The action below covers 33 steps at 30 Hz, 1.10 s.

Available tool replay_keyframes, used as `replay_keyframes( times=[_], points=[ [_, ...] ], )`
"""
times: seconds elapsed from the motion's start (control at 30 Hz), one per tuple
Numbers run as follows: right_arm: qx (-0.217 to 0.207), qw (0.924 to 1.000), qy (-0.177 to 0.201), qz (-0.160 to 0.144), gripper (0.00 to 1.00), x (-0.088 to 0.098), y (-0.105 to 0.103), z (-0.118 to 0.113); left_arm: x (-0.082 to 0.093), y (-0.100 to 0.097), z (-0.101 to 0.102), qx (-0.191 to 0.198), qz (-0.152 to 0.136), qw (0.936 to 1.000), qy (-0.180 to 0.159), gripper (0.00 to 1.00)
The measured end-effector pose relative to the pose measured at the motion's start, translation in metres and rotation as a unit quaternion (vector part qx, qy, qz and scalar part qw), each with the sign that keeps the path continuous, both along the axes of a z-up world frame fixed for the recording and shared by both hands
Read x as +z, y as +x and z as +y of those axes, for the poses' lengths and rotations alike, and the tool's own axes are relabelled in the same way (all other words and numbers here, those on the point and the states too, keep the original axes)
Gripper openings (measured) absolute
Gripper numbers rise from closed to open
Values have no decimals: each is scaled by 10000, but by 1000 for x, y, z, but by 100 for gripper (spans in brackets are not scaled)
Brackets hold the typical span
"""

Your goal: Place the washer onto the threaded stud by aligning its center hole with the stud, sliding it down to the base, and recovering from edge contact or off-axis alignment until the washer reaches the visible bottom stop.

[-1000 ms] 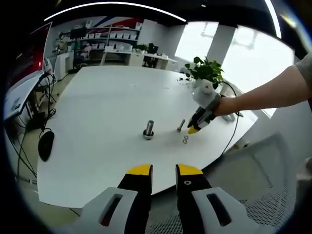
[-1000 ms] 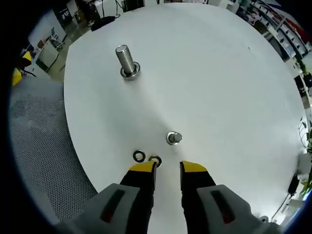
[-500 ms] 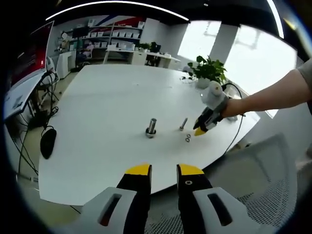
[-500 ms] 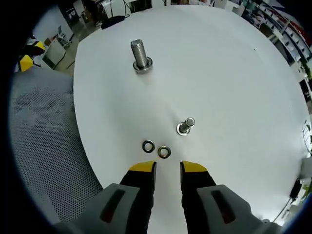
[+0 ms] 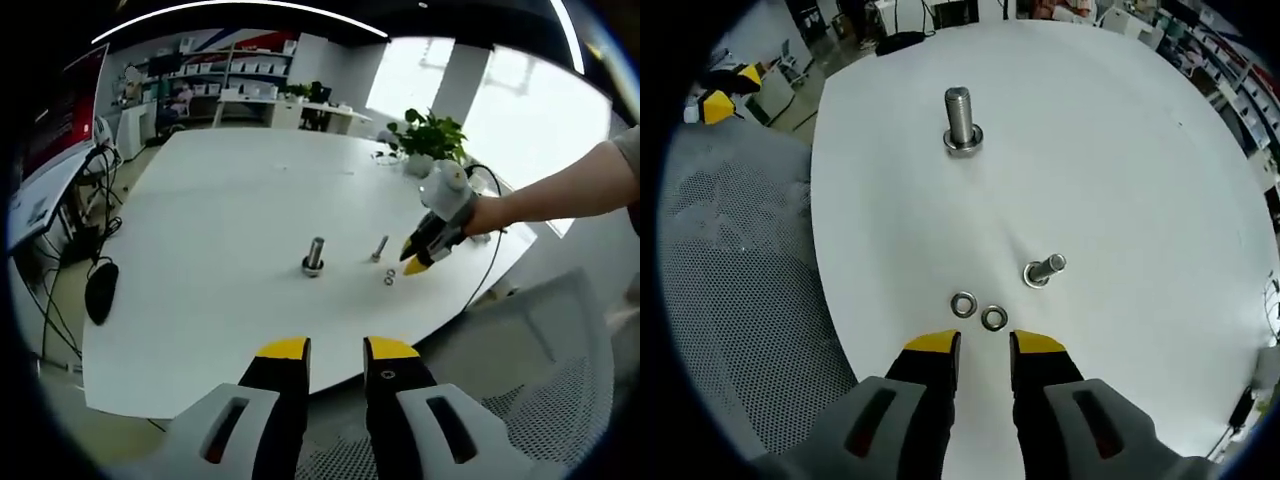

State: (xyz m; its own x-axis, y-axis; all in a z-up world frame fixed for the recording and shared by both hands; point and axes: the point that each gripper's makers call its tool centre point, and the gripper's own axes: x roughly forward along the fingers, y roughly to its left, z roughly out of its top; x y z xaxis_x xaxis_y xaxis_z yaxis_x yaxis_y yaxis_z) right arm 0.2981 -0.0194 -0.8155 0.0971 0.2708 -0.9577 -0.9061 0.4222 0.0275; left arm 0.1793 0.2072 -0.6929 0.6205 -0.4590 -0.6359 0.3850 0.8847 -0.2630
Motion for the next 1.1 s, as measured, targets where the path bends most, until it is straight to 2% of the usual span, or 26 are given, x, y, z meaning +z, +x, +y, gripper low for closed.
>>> replay_keyframes(
  times=[0.27,0.47,0.6,0.8,1.1],
  points=[
    [7,10000,60,2,22,0,1,6,-4,-2,2,-19,113,9999,79,19],
    [-81,9999,78,16,22,-1,0,6,-2,-1,0,-16,69,10000,-19,18],
    [-45,10000,18,23,22,-3,2,6,-5,-3,0,-88,139,9998,79,20],
    [124,9999,-46,-23,23,-2,2,6,-5,-2,0,-65,128,9999,41,22],
    [84,9999,98,-12,23,2,4,2,-8,-4,-1,-139,231,9996,117,23]
  ],
)
